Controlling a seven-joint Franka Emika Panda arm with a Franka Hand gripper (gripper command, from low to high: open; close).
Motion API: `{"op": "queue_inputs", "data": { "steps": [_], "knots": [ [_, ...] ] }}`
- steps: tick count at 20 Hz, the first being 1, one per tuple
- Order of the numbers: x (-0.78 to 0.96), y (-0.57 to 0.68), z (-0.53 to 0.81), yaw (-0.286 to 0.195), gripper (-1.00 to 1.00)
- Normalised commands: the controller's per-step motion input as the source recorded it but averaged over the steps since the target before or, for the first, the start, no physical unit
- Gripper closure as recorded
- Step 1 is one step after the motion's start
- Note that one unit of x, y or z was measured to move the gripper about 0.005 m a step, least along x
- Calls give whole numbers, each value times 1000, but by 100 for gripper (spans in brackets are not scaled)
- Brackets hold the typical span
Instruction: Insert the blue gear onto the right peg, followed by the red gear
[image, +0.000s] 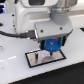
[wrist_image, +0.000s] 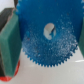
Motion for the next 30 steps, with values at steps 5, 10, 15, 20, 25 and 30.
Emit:
{"op": "queue_inputs", "data": {
  "steps": [5, 10, 15, 20, 25, 30],
  "knots": [
    [286, -23, -5, 0, 100],
    [295, -13, -25, 0, 100],
    [304, 24, -47, 0, 100],
    [226, 23, -33, 0, 100],
    [283, -105, 278, 0, 100],
    [332, 20, 104, 0, 100]
  ]
}}
